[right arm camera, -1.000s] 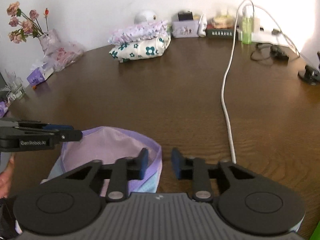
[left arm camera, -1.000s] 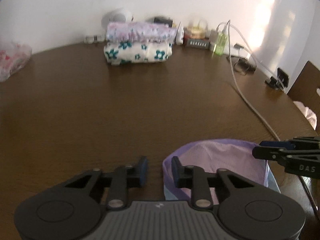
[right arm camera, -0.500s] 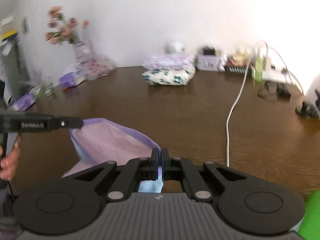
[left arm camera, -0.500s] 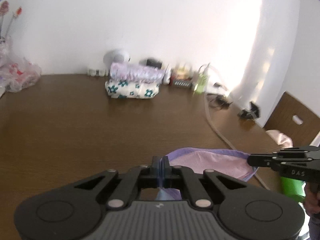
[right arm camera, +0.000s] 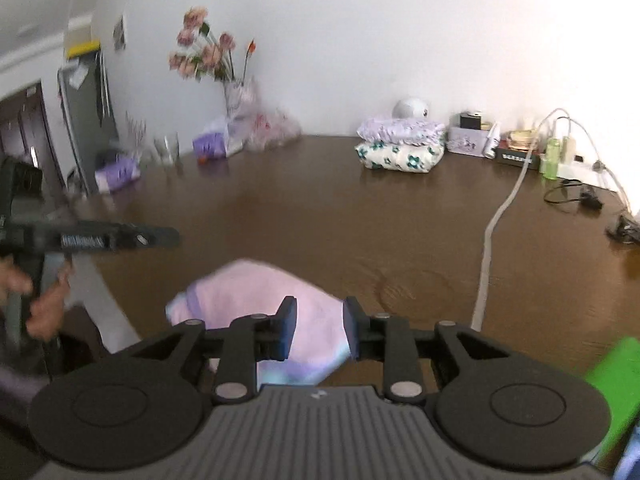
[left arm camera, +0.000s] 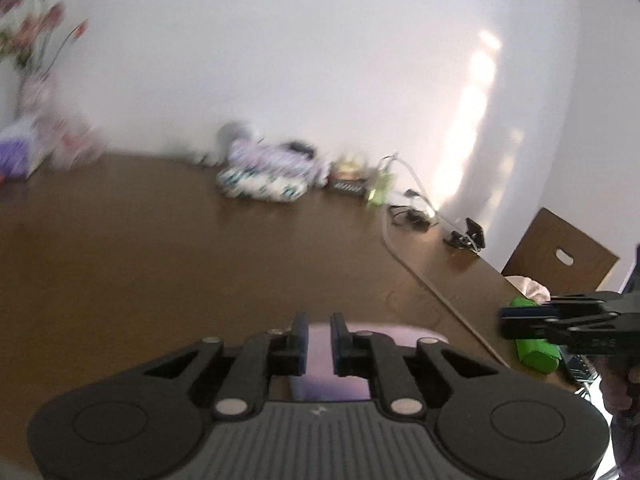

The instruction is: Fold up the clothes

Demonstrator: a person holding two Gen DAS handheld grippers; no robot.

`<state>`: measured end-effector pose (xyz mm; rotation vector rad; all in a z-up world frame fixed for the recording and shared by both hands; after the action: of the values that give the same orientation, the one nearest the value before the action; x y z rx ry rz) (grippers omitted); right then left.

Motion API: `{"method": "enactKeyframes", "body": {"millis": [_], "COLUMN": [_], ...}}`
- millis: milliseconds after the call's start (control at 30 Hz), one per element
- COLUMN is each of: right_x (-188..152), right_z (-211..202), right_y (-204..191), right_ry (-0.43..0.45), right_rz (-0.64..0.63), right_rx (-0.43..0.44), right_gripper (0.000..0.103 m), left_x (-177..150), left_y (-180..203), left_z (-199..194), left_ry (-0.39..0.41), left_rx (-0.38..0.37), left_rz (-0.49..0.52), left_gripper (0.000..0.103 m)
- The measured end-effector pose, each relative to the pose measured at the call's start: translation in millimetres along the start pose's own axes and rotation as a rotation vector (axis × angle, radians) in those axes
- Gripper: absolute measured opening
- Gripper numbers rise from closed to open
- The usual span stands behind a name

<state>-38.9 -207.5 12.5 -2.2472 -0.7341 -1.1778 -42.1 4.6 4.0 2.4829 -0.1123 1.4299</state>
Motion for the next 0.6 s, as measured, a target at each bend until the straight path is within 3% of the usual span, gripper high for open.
{"method": "enactKeyframes", "body": {"millis": [100, 167, 300, 400, 467, 600], "right_x": [-13.2, -34.2, -54.8, -50.0, -51.4, -61.9], "right_z": [35.8, 42.1, 3.8, -16.9, -15.0, 4.1], "right_y": [-14.7, -27.7, -15.1, -22.7, -31.7, -33.0], "right_ry": [-0.051, -0.118, -0.144, -0.106, -0.102, -0.121], "right_rz": [0.019, -0.032, -0.055, -0.063, -0.071, -0.024], "right_rx": [0.01, 0.019, -0.037, -0.017, 0.02, 0.026], "right_gripper": [0.026, 0.026, 0.034, 0.038, 0.042, 0.042], "left_x": [-17.0, -32.2, -46.3, -36.9, -34.0, -56.4], "left_y": [11.7, 2.1, -33.4, -33.4, -21.6, 0.7], "left_z": [31.5, 34.3, 7.6, -15.7, -20.7, -21.0], "left_ry": [-0.097, -0.144, -0.162, -0.108, -0.089, -0.141], "left_rx": [0.038, 0.085, 0.173, 0.088, 0.02, -0.051], "left_rz": [0.046, 0.071, 0.048, 0.016, 0.024, 0.094], "left_gripper": [0.014, 0.016, 0.024, 0.033, 0.045, 0.048]}}
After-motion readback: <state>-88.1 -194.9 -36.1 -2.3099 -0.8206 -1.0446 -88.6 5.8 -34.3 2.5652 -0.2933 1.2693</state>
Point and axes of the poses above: each gripper's, at about its wrist camera, not at the fingertips, and z roughly the way its jaws point, y to its right, x to its top, the point moved 10 cm from there along z, roughly the way its jaws point, and after that the axes turned 2 degrees about x, right-handed, at the moved point
